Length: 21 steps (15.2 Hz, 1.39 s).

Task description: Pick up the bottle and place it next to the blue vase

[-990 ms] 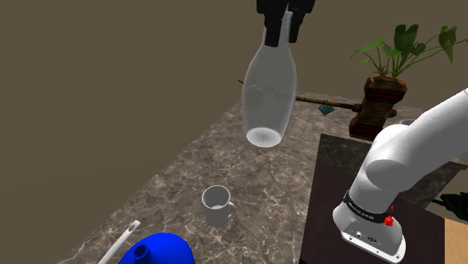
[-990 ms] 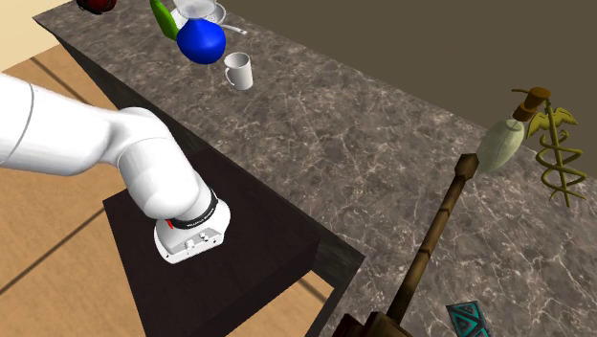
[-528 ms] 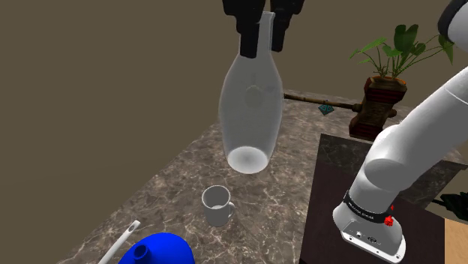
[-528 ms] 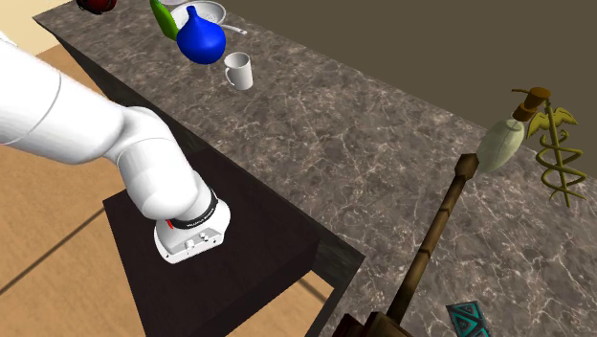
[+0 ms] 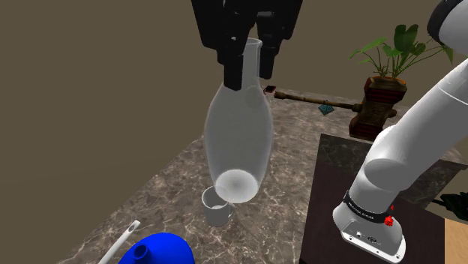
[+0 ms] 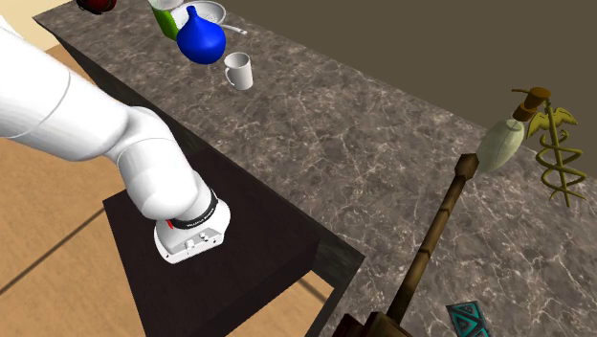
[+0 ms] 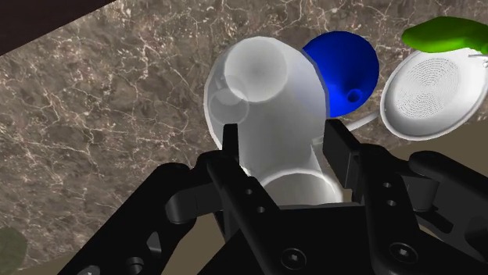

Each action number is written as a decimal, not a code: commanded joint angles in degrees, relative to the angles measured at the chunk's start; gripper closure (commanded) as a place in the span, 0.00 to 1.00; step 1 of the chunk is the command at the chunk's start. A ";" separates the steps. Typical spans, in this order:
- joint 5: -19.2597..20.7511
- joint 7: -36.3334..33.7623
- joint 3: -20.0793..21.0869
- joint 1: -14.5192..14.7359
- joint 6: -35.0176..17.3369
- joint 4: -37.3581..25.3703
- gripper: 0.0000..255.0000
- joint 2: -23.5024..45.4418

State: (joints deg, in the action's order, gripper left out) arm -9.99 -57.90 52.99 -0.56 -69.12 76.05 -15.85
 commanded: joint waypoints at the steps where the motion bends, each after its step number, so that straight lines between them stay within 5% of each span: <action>1: -1.39 1.21 -1.76 0.60 -1.92 3.45 1.00 -2.09; 21: -7.48 6.53 -6.91 5.02 -17.06 28.07 1.00 -13.15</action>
State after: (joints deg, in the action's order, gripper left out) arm -17.32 -51.35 45.92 4.38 -85.50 103.37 -28.84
